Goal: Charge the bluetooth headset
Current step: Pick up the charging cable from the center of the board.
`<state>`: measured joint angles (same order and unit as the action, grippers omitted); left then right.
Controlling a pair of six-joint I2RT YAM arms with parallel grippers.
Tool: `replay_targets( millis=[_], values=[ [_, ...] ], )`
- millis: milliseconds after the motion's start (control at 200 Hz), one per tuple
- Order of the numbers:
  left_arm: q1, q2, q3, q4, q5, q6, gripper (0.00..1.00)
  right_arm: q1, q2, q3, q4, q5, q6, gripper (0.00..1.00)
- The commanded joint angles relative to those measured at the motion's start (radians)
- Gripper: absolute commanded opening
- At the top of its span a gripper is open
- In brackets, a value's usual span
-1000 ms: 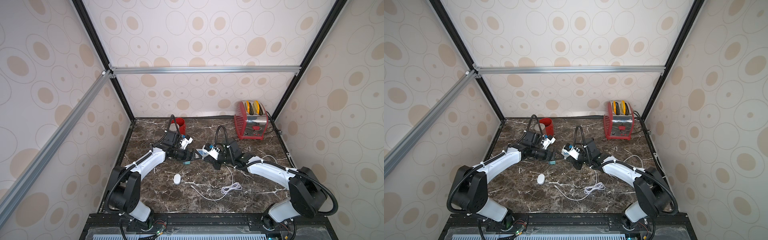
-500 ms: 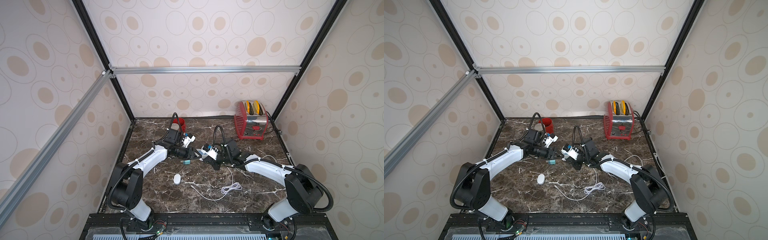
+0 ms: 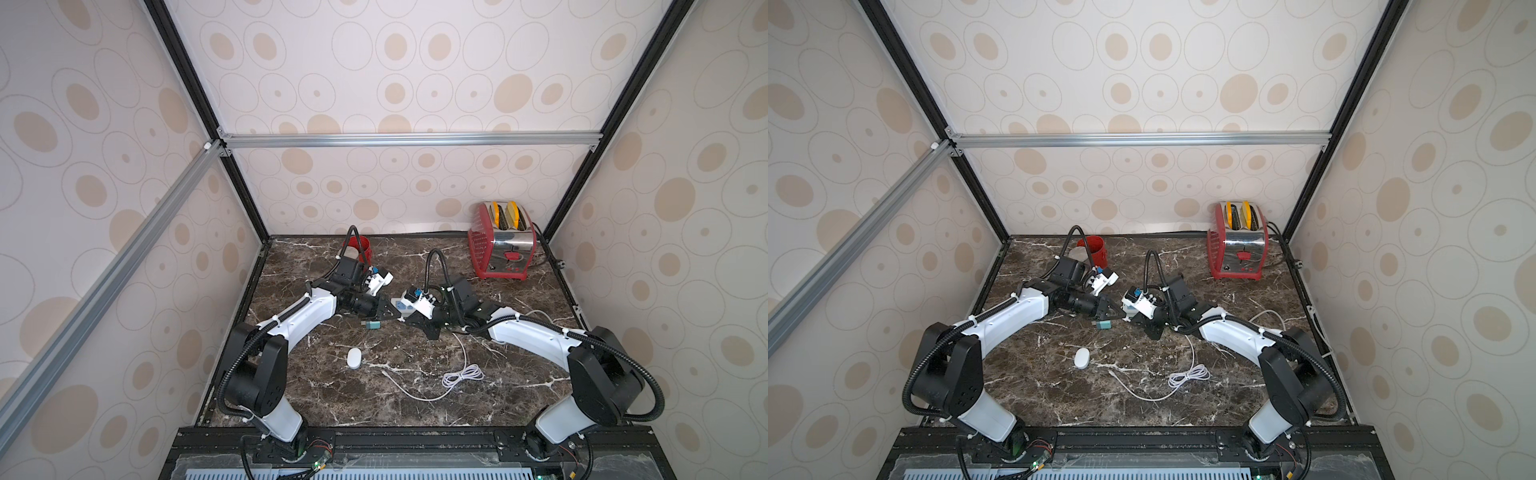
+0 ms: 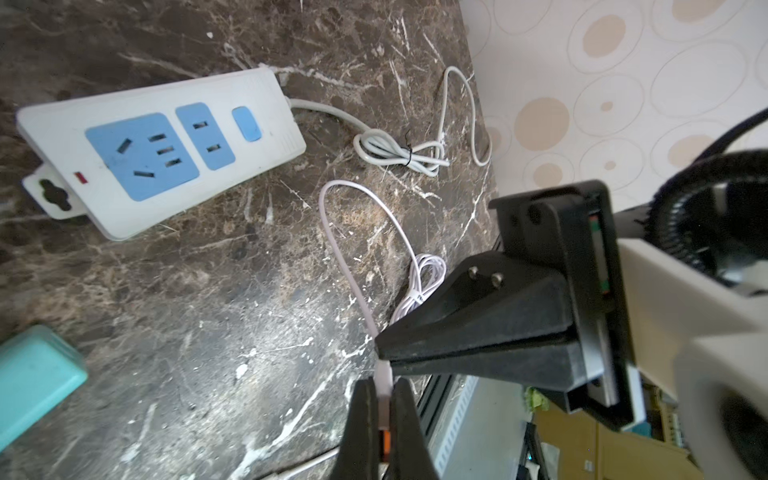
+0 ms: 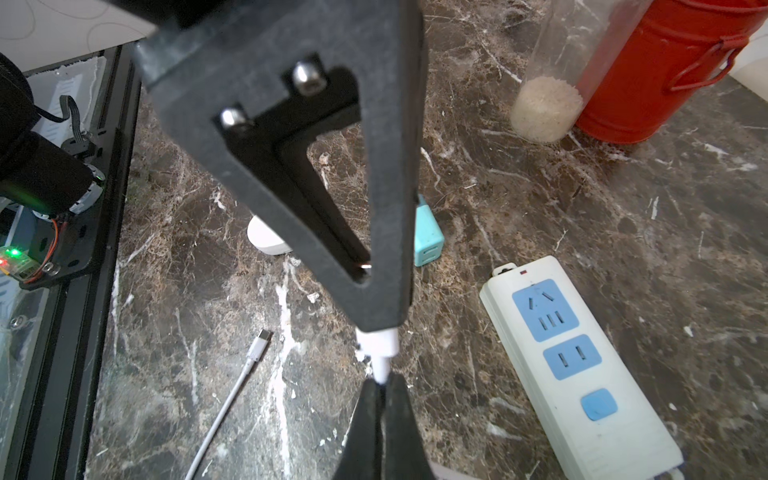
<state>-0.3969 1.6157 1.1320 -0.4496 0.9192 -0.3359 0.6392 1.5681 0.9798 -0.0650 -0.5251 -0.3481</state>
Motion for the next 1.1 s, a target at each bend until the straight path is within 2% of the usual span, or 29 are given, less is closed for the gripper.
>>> replay_targets(
  millis=[0,115,155,195,295,351,386,506,631,791,896,1092],
  values=[
    [-0.006,0.011,0.032,-0.004,-0.005,0.009,0.0,-0.003,-0.003,0.01,-0.002,-0.035,-0.006,0.0],
    [-0.005,0.001,0.022,0.014,-0.012,-0.001,0.0,-0.003,-0.016,-0.008,0.047,-0.024,0.015,0.0],
    [-0.005,-0.01,0.015,0.029,-0.014,-0.009,0.0,-0.004,-0.029,-0.023,0.081,-0.009,0.027,0.06],
    [-0.005,-0.024,0.008,0.049,-0.019,-0.021,0.0,-0.013,-0.048,-0.047,0.126,-0.006,0.041,0.16],
    [-0.001,-0.046,0.004,0.077,-0.026,-0.051,0.0,-0.055,-0.124,-0.151,0.32,-0.006,0.095,0.51],
    [0.005,-0.047,0.007,0.097,-0.014,-0.076,0.0,-0.077,-0.164,-0.236,0.484,-0.003,0.115,0.63],
    [0.008,-0.046,0.01,0.113,-0.001,-0.097,0.0,-0.083,-0.182,-0.285,0.582,-0.006,0.103,0.66],
    [0.013,-0.03,0.017,0.203,0.086,-0.17,0.0,-0.107,-0.199,-0.354,0.774,-0.006,0.081,0.68],
    [0.02,-0.015,0.055,0.227,0.15,-0.202,0.0,-0.138,-0.174,-0.386,0.966,-0.093,0.106,0.66],
    [0.032,-0.022,0.068,0.349,0.19,-0.304,0.0,-0.138,-0.138,-0.356,0.982,-0.142,0.069,0.62],
    [0.033,-0.023,0.061,0.448,0.201,-0.379,0.0,-0.139,-0.089,-0.342,1.013,-0.158,0.049,0.54],
    [0.033,-0.02,0.062,0.48,0.202,-0.416,0.0,-0.139,-0.007,-0.34,1.141,-0.164,0.072,0.42]
  ],
)
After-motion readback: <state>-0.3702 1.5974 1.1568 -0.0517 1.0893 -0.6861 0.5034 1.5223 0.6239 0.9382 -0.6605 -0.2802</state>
